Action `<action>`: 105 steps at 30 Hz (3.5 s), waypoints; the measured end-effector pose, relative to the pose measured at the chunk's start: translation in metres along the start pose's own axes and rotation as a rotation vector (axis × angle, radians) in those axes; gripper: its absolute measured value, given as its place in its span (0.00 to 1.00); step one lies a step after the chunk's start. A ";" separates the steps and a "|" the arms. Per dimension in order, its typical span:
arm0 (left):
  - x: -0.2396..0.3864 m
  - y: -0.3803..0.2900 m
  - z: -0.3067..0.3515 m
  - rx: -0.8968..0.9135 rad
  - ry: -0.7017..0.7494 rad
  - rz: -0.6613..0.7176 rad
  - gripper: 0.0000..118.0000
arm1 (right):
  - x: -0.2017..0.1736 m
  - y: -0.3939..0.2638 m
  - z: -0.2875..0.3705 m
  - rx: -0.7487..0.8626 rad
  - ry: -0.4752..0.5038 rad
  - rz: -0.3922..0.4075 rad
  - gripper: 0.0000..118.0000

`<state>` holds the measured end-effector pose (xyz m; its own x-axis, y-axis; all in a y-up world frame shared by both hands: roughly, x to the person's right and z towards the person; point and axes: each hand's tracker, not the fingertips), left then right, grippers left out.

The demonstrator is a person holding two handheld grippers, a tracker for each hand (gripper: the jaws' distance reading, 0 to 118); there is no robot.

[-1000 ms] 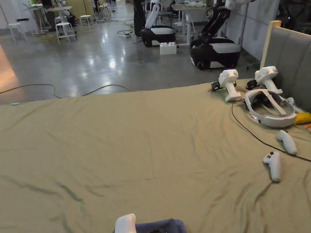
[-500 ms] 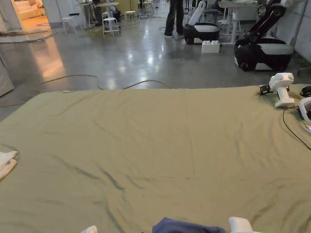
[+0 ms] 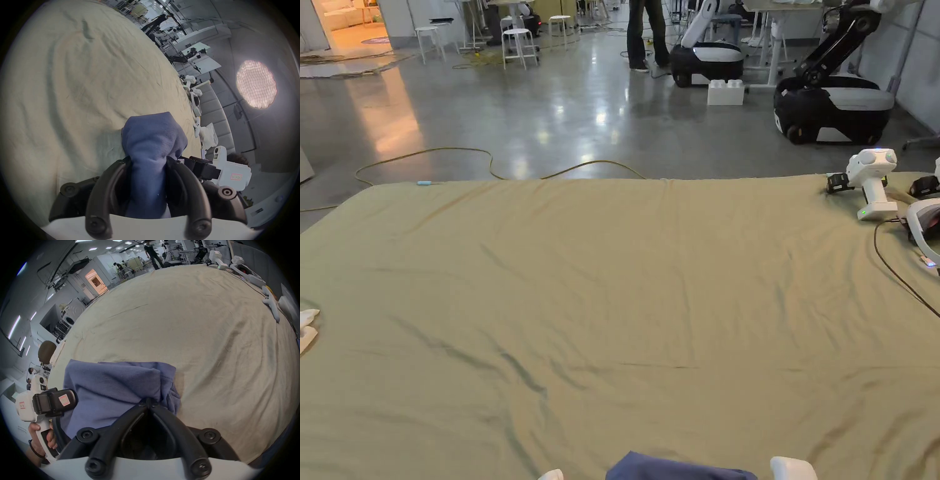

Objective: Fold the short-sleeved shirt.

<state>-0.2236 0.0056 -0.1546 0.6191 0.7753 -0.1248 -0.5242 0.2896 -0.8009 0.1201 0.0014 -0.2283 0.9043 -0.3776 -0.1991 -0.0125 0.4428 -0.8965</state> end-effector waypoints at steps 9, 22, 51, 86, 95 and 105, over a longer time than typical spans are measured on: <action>0.004 0.035 0.124 0.191 0.039 -0.068 0.31 | 0.013 -0.041 0.078 0.192 0.186 -0.083 0.00; -0.100 0.133 0.227 0.372 0.716 0.026 0.58 | 0.031 -0.082 0.126 0.338 0.285 -0.271 0.00; 0.208 -0.127 0.281 0.898 0.592 -0.959 0.00 | -0.083 -0.080 0.311 0.944 -0.086 0.263 0.00; 0.218 -0.097 0.312 1.034 0.406 -0.863 0.84 | -0.105 -0.045 0.324 1.051 -0.096 0.305 0.82; 0.223 -0.099 0.304 1.018 0.414 -0.894 0.95 | -0.099 -0.043 0.323 1.046 -0.084 0.280 1.00; 0.225 -0.095 0.298 0.961 0.432 -0.879 0.95 | -0.093 -0.036 0.325 0.955 -0.021 0.195 1.00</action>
<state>-0.2084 0.3200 0.0682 0.9934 -0.0478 -0.1045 0.0465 0.9988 -0.0147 0.1750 0.2855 -0.0490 0.9307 -0.2173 -0.2941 0.1801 0.9724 -0.1484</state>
